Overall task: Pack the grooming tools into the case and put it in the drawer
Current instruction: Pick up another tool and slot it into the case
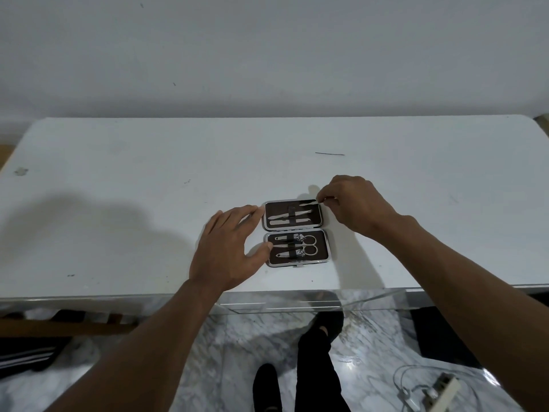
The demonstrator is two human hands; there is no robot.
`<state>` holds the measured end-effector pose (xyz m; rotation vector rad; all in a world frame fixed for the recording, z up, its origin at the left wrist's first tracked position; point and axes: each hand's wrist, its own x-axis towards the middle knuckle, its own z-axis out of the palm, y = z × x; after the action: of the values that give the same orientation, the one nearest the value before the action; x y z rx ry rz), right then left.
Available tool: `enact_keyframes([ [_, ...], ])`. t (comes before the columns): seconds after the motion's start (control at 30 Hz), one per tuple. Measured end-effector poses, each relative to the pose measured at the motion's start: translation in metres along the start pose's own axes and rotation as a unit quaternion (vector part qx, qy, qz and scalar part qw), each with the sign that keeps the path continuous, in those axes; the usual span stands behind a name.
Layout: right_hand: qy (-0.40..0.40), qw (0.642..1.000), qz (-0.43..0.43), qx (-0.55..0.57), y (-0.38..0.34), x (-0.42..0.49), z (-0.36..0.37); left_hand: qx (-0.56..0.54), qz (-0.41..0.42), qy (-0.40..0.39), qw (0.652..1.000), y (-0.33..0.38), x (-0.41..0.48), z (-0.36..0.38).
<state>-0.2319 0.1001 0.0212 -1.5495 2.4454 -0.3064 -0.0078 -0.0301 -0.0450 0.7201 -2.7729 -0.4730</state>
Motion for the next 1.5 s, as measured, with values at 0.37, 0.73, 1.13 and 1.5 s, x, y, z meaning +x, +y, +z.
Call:
enact_keyframes([
  [0.37, -0.031, 0.999, -0.008, -0.003, -0.004, 0.005, 0.005, -0.011, 0.002, 0.005, 1.0, 0.0, -0.001, -0.001],
  [0.73, -0.027, 0.998, -0.049, -0.028, -0.017, 0.013, 0.006, -0.02, 0.001, 0.021, 1.0, 0.0, 0.0, 0.0],
  [1.13, -0.026, 0.999, -0.011, 0.03, -0.029, 0.021, 0.015, -0.02, 0.003, 0.025, 0.999, 0.0, 0.0, 0.0],
  [1.5, -0.023, 0.999, -0.001, 0.04, -0.03, 0.02, 0.012, -0.018, 0.001, 0.019, 1.0, 0.0, 0.0, -0.001],
])
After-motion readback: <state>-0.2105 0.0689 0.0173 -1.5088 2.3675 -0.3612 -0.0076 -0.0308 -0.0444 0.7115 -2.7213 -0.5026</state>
